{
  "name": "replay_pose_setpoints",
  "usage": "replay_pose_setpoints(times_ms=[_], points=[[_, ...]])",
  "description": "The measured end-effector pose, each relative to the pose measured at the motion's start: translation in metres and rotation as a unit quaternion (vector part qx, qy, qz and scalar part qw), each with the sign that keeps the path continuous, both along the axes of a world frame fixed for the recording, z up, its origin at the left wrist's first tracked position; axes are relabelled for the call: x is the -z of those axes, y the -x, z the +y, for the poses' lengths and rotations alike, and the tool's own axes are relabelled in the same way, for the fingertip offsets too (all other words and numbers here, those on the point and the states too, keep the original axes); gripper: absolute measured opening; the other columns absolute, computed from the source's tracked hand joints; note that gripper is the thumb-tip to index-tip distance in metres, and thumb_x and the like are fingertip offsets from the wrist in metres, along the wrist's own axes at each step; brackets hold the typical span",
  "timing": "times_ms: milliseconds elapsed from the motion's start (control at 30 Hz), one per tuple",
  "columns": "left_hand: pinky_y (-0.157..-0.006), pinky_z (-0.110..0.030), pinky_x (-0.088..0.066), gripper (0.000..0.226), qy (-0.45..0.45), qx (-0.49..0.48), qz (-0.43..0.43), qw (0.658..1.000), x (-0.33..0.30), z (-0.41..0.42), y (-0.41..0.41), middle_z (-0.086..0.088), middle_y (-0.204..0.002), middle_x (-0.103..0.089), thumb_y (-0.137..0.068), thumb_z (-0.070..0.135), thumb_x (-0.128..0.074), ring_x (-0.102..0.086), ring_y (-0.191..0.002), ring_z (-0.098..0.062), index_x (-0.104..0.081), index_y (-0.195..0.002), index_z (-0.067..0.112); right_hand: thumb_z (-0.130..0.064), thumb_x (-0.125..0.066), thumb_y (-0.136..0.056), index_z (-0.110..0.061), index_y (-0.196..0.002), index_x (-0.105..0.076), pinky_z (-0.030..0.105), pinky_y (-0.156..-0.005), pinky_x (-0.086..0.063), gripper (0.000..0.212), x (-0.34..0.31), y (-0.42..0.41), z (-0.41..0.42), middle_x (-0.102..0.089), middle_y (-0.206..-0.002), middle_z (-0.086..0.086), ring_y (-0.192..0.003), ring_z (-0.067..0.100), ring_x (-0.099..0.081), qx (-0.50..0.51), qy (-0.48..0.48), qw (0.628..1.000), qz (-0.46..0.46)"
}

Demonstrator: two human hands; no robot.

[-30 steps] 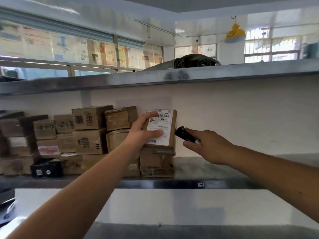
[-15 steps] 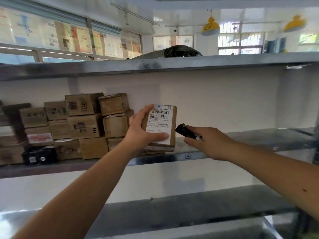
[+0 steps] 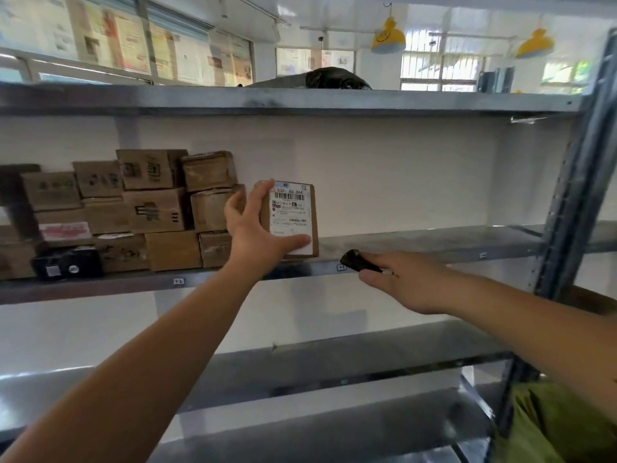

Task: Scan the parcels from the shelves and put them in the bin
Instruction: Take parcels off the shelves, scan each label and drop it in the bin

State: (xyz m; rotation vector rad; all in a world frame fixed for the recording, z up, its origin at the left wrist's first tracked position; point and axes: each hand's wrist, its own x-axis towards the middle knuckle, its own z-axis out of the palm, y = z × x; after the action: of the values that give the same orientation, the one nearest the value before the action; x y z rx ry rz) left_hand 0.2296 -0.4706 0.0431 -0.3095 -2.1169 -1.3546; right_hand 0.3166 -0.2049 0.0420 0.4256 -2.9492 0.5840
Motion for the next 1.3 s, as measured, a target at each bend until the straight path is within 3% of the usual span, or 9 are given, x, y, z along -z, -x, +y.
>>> replay_pose_setpoints(times_ms=[100, 167, 333, 467, 600, 700, 867, 1033, 1300], points=[[-0.125, -0.040, -0.024, 0.109, 0.019, -0.028, 0.030, 0.999, 0.007, 0.001, -0.007, 0.009, -0.163, -0.004, -0.058, 0.031, -0.103, -0.012, -0.153, -0.023, -0.040, -0.143, 0.059, -0.065, -0.041, -0.102, -0.052, -0.154, -0.038, 0.029, -0.097, -0.050, 0.053, 0.011, -0.019, 0.000, -0.061, -0.136, -0.012, -0.108, 0.009, -0.059, -0.002, 0.003, 1.000, -0.017], [-0.122, -0.038, -0.021, 0.107, 0.034, -0.035, 0.044, 0.998, 0.012, 0.003, -0.015, 0.011, -0.164, 0.000, -0.061, 0.030, -0.102, -0.008, -0.153, -0.023, -0.039, -0.143, 0.059, -0.065, -0.040, -0.103, -0.051, -0.156, -0.033, 0.024, -0.088, -0.049, 0.055, 0.017, -0.031, -0.006, -0.061, -0.131, -0.011, -0.100, 0.005, -0.057, 0.002, -0.015, 1.000, -0.026], [-0.125, -0.054, -0.025, 0.107, 0.078, -0.051, 0.043, 0.995, 0.029, -0.002, -0.024, 0.023, -0.161, 0.007, -0.064, 0.029, -0.100, -0.006, -0.156, -0.028, -0.037, -0.145, 0.061, -0.063, -0.041, -0.104, -0.044, -0.159, -0.031, 0.021, -0.062, -0.038, 0.059, 0.028, -0.052, -0.027, -0.057, -0.111, -0.013, -0.078, 0.000, -0.052, -0.006, -0.036, 0.999, -0.027], [-0.124, -0.057, -0.028, 0.106, 0.083, -0.080, 0.039, 0.993, 0.039, -0.010, -0.025, 0.013, -0.165, 0.005, -0.064, 0.033, -0.100, -0.008, -0.155, -0.032, -0.038, -0.146, 0.058, -0.063, -0.042, -0.103, -0.044, -0.159, -0.033, 0.023, -0.062, -0.039, 0.060, 0.033, -0.059, -0.032, -0.062, -0.114, -0.011, -0.078, 0.001, -0.054, -0.007, -0.046, 0.998, -0.029], [-0.122, -0.058, -0.027, 0.105, 0.109, -0.103, 0.071, 0.986, 0.048, -0.022, -0.022, -0.011, -0.167, -0.002, -0.065, 0.033, -0.100, -0.012, -0.151, -0.039, -0.042, -0.153, 0.041, -0.063, -0.042, -0.104, -0.043, -0.160, -0.030, 0.022, -0.061, -0.037, 0.060, 0.037, -0.066, -0.034, -0.055, -0.101, -0.019, -0.076, 0.001, -0.055, -0.006, -0.064, 0.997, -0.039], [-0.123, -0.054, -0.025, 0.104, 0.089, -0.093, 0.035, 0.991, 0.044, -0.025, -0.027, 0.008, -0.166, 0.002, -0.068, 0.031, -0.099, -0.006, -0.153, -0.030, -0.038, -0.148, 0.055, -0.065, -0.040, -0.103, -0.043, -0.161, -0.029, 0.024, -0.062, -0.037, 0.063, 0.040, -0.066, -0.034, -0.055, -0.107, -0.014, -0.079, 0.000, -0.051, -0.014, -0.107, 0.994, -0.035], [-0.124, -0.060, -0.027, 0.107, 0.100, -0.091, 0.035, 0.990, 0.048, -0.029, -0.026, 0.011, -0.165, 0.002, -0.067, 0.032, -0.099, -0.005, -0.154, -0.029, -0.032, -0.147, 0.059, -0.064, -0.041, -0.103, -0.042, -0.160, -0.032, 0.024, -0.059, -0.033, 0.061, 0.045, -0.061, -0.033, -0.040, -0.084, -0.022, -0.074, 0.000, -0.048, -0.015, -0.143, 0.989, -0.027], [-0.123, -0.057, -0.029, 0.105, 0.089, -0.077, 0.030, 0.993, 0.056, -0.028, -0.026, 0.014, -0.164, 0.001, -0.065, 0.031, -0.099, -0.006, -0.153, -0.028, -0.038, -0.147, 0.057, -0.063, -0.041, -0.104, -0.040, -0.160, -0.032, 0.021, -0.058, -0.030, 0.062, 0.051, -0.051, -0.031, -0.038, -0.085, -0.023, -0.073, -0.001, -0.044, -0.016, -0.140, 0.990, -0.018], [-0.121, -0.040, -0.032, 0.110, 0.042, 0.003, -0.008, 0.999, 0.076, -0.007, -0.033, 0.012, -0.160, -0.012, -0.060, 0.030, -0.102, -0.020, -0.150, -0.021, -0.037, -0.145, 0.056, -0.052, -0.054, -0.103, -0.035, -0.154, -0.042, 0.018, -0.061, -0.038, 0.055, 0.071, -0.035, -0.021, -0.059, -0.107, -0.010, -0.076, -0.001, -0.050, -0.008, -0.086, 0.996, -0.024]])
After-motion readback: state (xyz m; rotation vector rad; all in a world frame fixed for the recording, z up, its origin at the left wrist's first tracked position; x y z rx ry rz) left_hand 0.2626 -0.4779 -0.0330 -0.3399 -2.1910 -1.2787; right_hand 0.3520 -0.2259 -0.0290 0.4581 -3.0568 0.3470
